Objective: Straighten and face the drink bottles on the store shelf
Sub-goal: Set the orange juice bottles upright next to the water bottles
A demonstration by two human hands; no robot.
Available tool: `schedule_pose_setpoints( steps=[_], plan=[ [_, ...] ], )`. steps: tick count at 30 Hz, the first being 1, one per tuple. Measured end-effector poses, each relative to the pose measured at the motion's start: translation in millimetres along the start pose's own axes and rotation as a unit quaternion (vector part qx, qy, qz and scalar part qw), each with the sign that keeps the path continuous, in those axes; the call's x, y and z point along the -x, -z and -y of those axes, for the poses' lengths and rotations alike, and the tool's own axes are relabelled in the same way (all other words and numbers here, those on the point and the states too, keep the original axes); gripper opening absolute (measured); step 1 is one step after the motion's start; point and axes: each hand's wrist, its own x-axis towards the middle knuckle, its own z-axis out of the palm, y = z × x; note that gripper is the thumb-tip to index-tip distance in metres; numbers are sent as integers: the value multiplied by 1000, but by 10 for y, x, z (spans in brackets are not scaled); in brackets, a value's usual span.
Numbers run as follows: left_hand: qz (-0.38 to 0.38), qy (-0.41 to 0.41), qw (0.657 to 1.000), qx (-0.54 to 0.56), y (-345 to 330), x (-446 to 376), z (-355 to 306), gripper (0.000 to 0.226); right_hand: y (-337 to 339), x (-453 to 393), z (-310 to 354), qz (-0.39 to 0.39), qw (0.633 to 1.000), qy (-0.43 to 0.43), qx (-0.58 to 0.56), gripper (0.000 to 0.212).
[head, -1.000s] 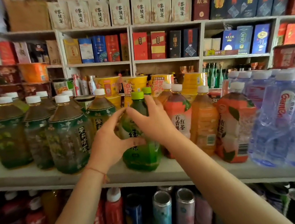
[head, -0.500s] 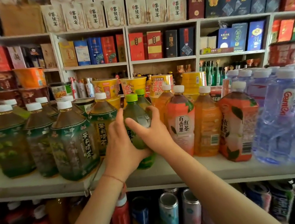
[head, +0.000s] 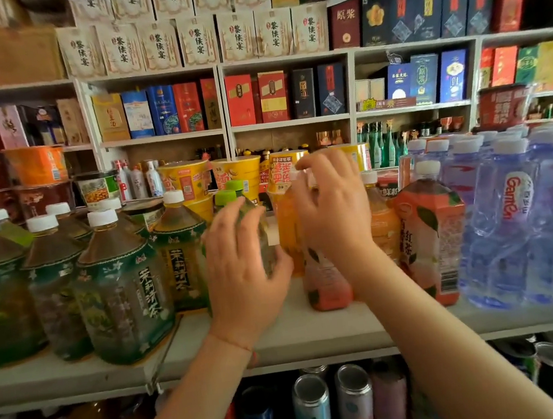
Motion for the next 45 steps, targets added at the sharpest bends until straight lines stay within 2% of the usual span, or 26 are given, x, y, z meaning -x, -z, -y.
schedule_pose_setpoints(
  steps=[2, 4, 5, 7, 9, 11, 13, 16, 20, 26, 32, 34, 38, 43, 45],
  plan=[
    [27, -18, 998, 46, -51, -75, -167, 40, 30, -156, -235, 14, 997, -20, 77, 24],
    [97, 1, 993, 73, -125, -123, -317, 44, 32, -244, -449, 109, 974, -71, 183, 27],
    [138, 28, 987, 80, -193, -137, -385, 51, 47, -274, -526, 160, 956, -101, 223, 28],
    [205, 97, 969, 95, -349, -150, -467, 75, 79, -306, -591, 222, 939, -168, 200, 28],
    [235, 150, 954, 110, -468, -153, -496, 91, 102, -294, -643, 215, 945, -191, 153, 26],
    [237, 179, 946, 132, -523, -130, -470, 96, 136, -251, -702, 188, 957, -184, 125, 20],
    [230, 201, 940, 148, -523, -92, -456, 94, 195, -193, -756, 170, 966, -181, 78, 15],
    [205, 245, 931, 174, -493, -54, -457, 88, 304, -135, -788, 161, 971, -177, -18, 22],
    [181, 303, 913, 206, -490, -65, -443, 84, 394, -91, -718, 201, 955, -182, -124, 22],
    [172, 332, 902, 217, -508, -11, -463, 79, 374, -71, -684, 214, 944, -191, -163, 22],
    [161, 359, 888, 237, -465, 42, -413, 66, 457, 101, -538, 196, 953, -134, -190, 26],
    [188, 355, 887, 227, -465, 64, -443, 61, 538, 96, -533, 168, 956, -140, -194, 29],
    [278, 348, 866, 229, -463, 109, -483, 57, 799, -48, -555, 142, 939, -202, -238, 37],
    [308, 361, 844, 252, -449, 73, -503, 58, 1068, -174, -488, 161, 902, -257, -307, 31],
    [322, 370, 824, 285, -498, 53, -535, 62, 1101, -142, -511, 184, 888, -267, -327, 27]
  ],
)
